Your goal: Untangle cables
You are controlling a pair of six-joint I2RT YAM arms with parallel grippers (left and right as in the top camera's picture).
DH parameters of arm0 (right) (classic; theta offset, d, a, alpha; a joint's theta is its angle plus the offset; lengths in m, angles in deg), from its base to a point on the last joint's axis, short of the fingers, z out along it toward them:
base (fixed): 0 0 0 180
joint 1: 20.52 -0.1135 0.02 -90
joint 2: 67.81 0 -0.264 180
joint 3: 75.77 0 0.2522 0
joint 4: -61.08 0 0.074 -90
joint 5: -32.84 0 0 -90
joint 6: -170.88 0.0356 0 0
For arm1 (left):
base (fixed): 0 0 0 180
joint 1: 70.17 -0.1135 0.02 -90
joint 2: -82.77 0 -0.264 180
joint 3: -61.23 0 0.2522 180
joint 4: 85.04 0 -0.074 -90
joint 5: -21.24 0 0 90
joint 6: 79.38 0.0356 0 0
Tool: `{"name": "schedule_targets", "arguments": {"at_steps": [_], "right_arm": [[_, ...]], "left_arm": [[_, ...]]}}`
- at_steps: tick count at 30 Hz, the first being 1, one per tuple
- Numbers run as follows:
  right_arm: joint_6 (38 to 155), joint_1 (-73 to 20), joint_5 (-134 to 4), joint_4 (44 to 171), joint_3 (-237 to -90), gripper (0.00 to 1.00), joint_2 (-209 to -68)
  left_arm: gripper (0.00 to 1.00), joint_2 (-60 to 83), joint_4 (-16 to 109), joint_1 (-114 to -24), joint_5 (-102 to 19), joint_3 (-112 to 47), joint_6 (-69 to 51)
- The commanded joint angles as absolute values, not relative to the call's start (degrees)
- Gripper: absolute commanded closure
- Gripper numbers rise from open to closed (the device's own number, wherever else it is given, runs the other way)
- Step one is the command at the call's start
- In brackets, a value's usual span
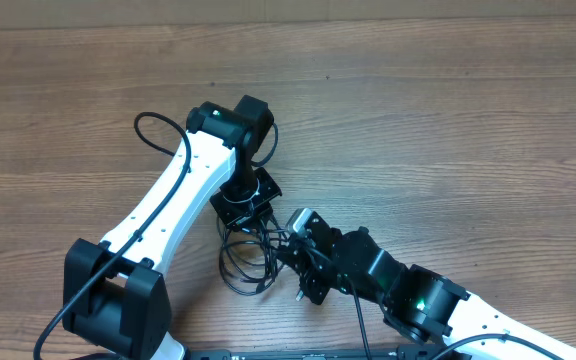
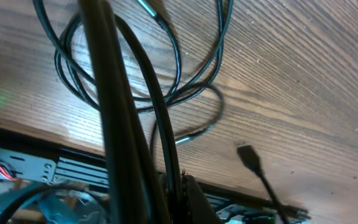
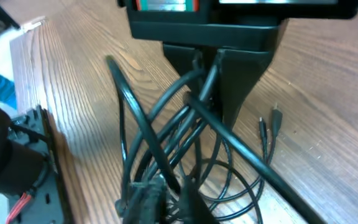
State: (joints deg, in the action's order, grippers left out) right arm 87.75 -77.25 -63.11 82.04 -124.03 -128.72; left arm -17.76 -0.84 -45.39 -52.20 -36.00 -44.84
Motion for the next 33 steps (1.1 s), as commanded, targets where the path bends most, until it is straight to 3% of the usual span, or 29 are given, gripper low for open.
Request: {"name": "schedule_targets", "arguments": {"at_steps": [1, 5, 7, 9, 19, 22, 23, 33], "right_arm": [[87.7, -77.4, -62.4, 80.9, -124.4, 0.96, -128.0], [87.7, -77.4, -62.4, 80.3, -124.4, 0.89, -128.0], [87.7, -77.4, -62.4, 80.3, -124.4, 0.78, -128.0], [87.7, -77.4, -62.3, 80.3, -124.4, 0.76, -128.0], [88.4, -77.4, -55.7, 81.0, -124.4, 0.77, -130.3], [88.3, -77.4, -55.9, 79.9, -124.4, 0.94, -131.6], [88.4, -77.4, -55.9, 79.6, -124.4, 0.96, -132.0], [90.2, -77.4, -57.1, 79.1, -124.4, 0.96, -132.3]], "left_arm": [[0.94, -17.9, -0.6, -45.0, -49.2, -36.7, -40.8], [0.96, -17.9, 0.7, -45.0, -45.9, -36.7, -41.0], [0.96, -17.9, 1.1, -45.0, -45.1, -36.7, -42.2], [0.96, -17.9, 1.4, -45.0, -44.7, -36.7, -42.5], [0.96, -17.9, 1.5, -43.2, -44.8, -36.7, -42.5], [0.96, -17.9, 1.5, -42.7, -45.4, -36.7, -42.5], [0.96, -17.9, 1.5, -42.3, -45.9, -36.7, -42.5], [0.96, -17.9, 1.1, -41.7, -51.1, -36.7, -43.1]]}}
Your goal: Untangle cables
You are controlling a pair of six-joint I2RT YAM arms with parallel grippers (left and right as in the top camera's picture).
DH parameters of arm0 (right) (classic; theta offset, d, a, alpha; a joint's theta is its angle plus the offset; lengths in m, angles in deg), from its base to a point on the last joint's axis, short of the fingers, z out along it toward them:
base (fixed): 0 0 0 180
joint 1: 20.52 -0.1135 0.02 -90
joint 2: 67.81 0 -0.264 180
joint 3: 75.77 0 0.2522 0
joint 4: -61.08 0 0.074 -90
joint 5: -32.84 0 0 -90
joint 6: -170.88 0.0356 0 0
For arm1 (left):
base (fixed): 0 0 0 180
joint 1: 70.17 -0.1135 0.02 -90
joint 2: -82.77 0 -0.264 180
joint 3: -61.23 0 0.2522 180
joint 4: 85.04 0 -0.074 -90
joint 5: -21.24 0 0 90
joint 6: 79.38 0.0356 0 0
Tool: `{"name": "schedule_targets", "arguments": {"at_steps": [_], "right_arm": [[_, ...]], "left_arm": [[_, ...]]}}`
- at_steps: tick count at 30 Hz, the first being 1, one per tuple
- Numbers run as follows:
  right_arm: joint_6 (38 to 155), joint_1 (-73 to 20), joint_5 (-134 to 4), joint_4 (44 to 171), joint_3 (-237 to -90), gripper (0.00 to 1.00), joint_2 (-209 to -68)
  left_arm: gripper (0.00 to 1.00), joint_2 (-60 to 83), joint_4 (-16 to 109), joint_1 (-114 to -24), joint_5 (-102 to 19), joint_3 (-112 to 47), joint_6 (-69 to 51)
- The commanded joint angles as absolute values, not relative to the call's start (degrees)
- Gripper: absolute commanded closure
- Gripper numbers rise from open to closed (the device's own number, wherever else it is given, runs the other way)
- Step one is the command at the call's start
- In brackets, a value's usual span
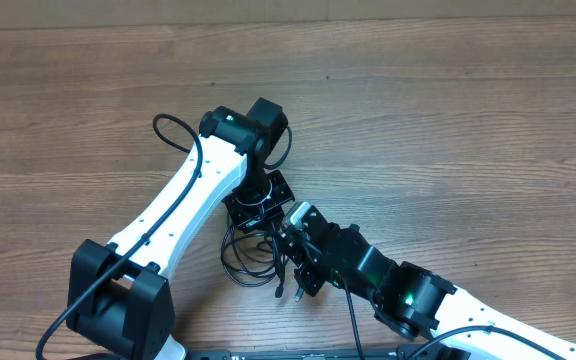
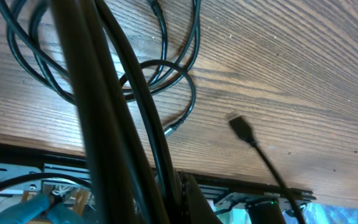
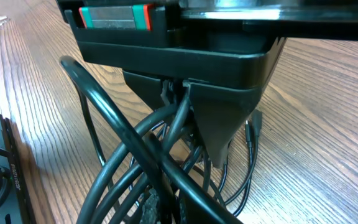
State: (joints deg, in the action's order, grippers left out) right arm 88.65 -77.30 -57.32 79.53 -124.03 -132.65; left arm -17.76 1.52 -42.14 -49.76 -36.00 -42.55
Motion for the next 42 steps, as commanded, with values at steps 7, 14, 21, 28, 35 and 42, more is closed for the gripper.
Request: {"name": "schedule_targets", "arguments": {"at_steps": [7, 14, 21, 28, 35, 42], "right_arm": [[91.4, -77.4, -55.3, 82.3, -124.4, 0.96, -128.5], [91.6, -77.4, -36.0, 91.9, -124.4, 0.96, -124.7], [91.6, -77.4, -13.9, 95.6, -124.4, 0.96, -121.1], [88.8, -77.4, 3.1, 96.6, -124.4, 0.96, -116.1], [82.6, -77.4, 10.7, 96.0, -124.6, 0.96, -110.8], [69.8, -77.4, 16.8, 88.9, -124.6, 0.96, -106.5]], "left_arm": [[0.96, -17.9, -1.2, -41.7, -58.1, -36.7, -46.6], [0.96, -17.9, -4.4, -41.7, -60.0, -36.7, -46.6], [0.96, -17.9, -4.5, -41.7, -60.4, -36.7, -46.2], [0.93, -17.9, -5.4, -41.7, -62.7, -36.7, -46.0], [0.9, -17.9, -5.3, -41.7, -64.1, -36.7, -46.4], [0.83, -17.9, -4.0, -41.9, -66.4, -36.7, -48.9]]}}
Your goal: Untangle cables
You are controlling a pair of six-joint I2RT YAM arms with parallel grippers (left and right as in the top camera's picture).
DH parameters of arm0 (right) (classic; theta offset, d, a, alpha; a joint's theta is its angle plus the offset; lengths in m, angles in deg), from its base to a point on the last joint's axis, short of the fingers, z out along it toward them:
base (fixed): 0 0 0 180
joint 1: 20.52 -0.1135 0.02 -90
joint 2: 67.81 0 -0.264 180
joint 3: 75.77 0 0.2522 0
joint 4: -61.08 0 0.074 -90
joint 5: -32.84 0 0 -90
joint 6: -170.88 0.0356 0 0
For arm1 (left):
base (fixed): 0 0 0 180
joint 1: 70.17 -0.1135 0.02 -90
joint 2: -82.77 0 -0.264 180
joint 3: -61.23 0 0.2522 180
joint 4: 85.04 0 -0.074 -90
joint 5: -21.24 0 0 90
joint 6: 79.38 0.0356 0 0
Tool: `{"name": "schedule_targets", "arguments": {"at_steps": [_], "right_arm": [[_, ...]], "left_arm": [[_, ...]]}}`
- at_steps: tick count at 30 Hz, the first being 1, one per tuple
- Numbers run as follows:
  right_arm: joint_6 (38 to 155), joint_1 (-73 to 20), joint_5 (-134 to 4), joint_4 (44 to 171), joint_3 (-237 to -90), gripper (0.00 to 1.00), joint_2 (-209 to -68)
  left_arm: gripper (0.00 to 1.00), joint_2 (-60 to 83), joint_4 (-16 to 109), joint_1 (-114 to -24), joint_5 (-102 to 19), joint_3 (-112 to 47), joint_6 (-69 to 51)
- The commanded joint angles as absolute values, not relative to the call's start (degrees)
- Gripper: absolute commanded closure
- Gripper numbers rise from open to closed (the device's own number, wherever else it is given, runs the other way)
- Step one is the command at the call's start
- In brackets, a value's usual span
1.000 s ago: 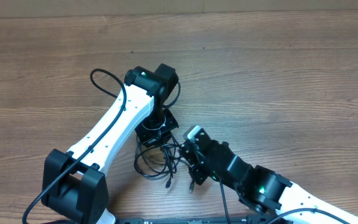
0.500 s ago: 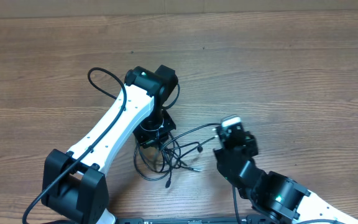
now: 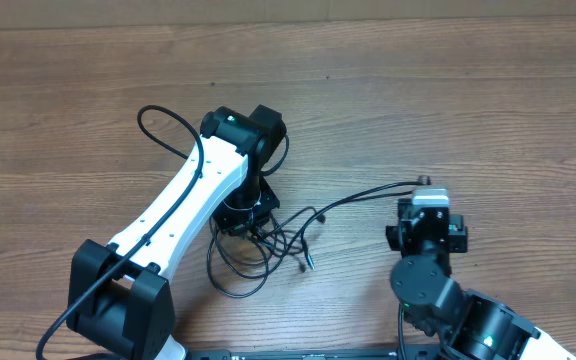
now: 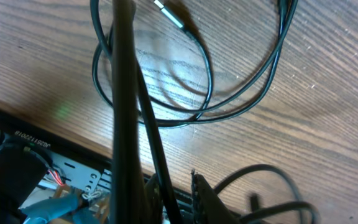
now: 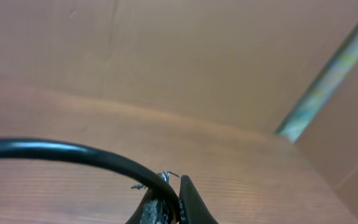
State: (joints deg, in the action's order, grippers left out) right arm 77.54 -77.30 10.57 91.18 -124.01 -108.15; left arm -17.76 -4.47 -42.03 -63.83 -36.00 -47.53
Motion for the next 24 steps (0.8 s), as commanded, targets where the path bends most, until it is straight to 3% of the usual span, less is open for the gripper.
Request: {"name": "schedule_targets", "arguments": {"at_steps": [1, 12, 18, 24], "right_arm": [[67.3, -77.4, 17.6, 86.9, -124.6, 0.96, -106.1], [50.9, -77.4, 18.9, 69.0, -124.6, 0.96, -105.4], [50.3, -77.4, 17.2, 53.8, -124.6, 0.96, -105.4], [51.1, -77.4, 13.0, 48.0, -124.5, 0.96, -105.4]], "left_arm": [[0.83, -17.9, -3.8, -42.0, -66.4, -36.7, -49.5], [0.83, -17.9, -2.1, -42.1, -66.5, -36.7, -51.8], [0.84, -17.9, -0.4, -42.1, -64.3, -36.7, -51.8], [0.84, -17.9, 0.5, -42.1, -61.8, -36.7, -51.8]]}}
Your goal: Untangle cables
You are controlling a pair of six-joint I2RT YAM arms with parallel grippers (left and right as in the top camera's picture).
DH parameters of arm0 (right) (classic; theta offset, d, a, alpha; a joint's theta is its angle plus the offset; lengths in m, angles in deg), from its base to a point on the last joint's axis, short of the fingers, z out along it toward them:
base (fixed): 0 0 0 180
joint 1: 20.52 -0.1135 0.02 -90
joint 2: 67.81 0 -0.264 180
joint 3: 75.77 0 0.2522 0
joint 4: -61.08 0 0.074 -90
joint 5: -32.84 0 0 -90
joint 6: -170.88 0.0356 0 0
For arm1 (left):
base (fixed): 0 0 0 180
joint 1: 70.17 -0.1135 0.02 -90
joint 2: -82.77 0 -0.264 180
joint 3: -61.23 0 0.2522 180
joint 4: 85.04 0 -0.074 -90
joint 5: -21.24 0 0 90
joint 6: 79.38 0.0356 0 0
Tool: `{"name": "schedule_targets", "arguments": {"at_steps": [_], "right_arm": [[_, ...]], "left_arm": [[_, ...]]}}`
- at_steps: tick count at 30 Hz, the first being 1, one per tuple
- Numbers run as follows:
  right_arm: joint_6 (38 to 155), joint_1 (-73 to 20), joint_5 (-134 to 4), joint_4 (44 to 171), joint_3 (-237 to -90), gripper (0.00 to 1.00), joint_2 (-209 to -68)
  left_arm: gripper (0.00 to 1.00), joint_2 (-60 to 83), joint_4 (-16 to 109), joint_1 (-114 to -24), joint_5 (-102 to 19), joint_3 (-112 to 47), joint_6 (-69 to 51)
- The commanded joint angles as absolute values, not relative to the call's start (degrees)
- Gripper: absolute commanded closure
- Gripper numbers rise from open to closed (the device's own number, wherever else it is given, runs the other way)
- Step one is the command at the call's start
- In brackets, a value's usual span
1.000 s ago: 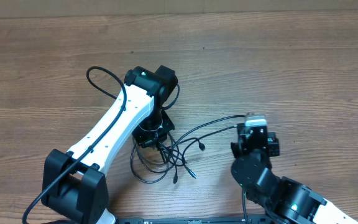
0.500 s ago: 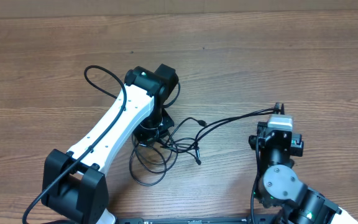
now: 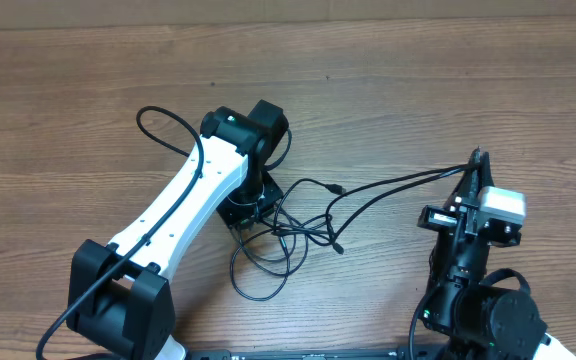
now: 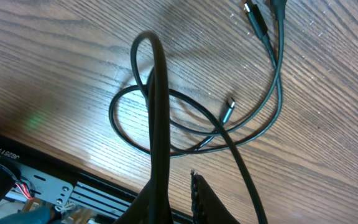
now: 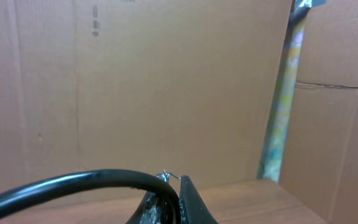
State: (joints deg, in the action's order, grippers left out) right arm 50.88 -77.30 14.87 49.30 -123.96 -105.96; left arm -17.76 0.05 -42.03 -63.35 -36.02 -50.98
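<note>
A tangle of thin black cables [image 3: 283, 232] lies on the wooden table at the front middle, with a loose loop [image 3: 263, 275] toward me. My left gripper [image 3: 251, 208] is down on the tangle's left side; in its wrist view my left gripper [image 4: 178, 182] is shut on one black cable [image 4: 159, 112] that arches up from the jaws. A plug tip [image 4: 228, 112] lies among the loops. My right gripper [image 3: 475, 160] is far right, raised, shut on a cable strand [image 3: 398, 182] stretched back to the tangle. In its own view the right gripper [image 5: 171, 183] pinches that cable [image 5: 73, 183].
The wooden table [image 3: 448, 80] stretches wide behind and to both sides. A black rail [image 4: 17, 162] runs along the table's front edge under the left wrist. Cardboard boxes [image 5: 135, 74] fill the right wrist view. The left arm's own wire loops [image 3: 158, 125] beside it.
My right gripper has gone further right and tilted up with its cable still held. The strand is drawn out longer and the tangle has shifted a little right. The left arm stays put.
Both grippers were close together, shut in the cable tangle at the front middle, and stayed so a second later. Then the right gripper was out to the right with one cable pulled from the heap. Now it is further right, the strand stretched.
</note>
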Motion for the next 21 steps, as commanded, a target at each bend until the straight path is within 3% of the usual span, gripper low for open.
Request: {"name": "schedule_targets", "arguments": {"at_steps": [1, 8, 13, 21], "right_arm": [[51.1, -77.4, 13.0, 47.9, -124.5, 0.96, -105.4], [57.7, -77.4, 11.1, 48.2, -124.5, 0.96, -105.5], [60.7, -77.4, 6.7, 47.8, -124.5, 0.96, -106.3], [62.9, -77.3, 6.8, 47.4, -124.5, 0.96, -108.3]], "left_arm": [[0.84, -17.9, 0.8, -42.0, -61.4, -36.7, -51.8], [0.87, -17.9, 5.1, -42.0, -53.6, -36.7, -51.8], [0.96, -17.9, 8.6, -41.4, -48.8, -36.7, -51.8], [0.96, -17.9, 9.6, -38.6, -48.4, -36.7, -50.6]]}}
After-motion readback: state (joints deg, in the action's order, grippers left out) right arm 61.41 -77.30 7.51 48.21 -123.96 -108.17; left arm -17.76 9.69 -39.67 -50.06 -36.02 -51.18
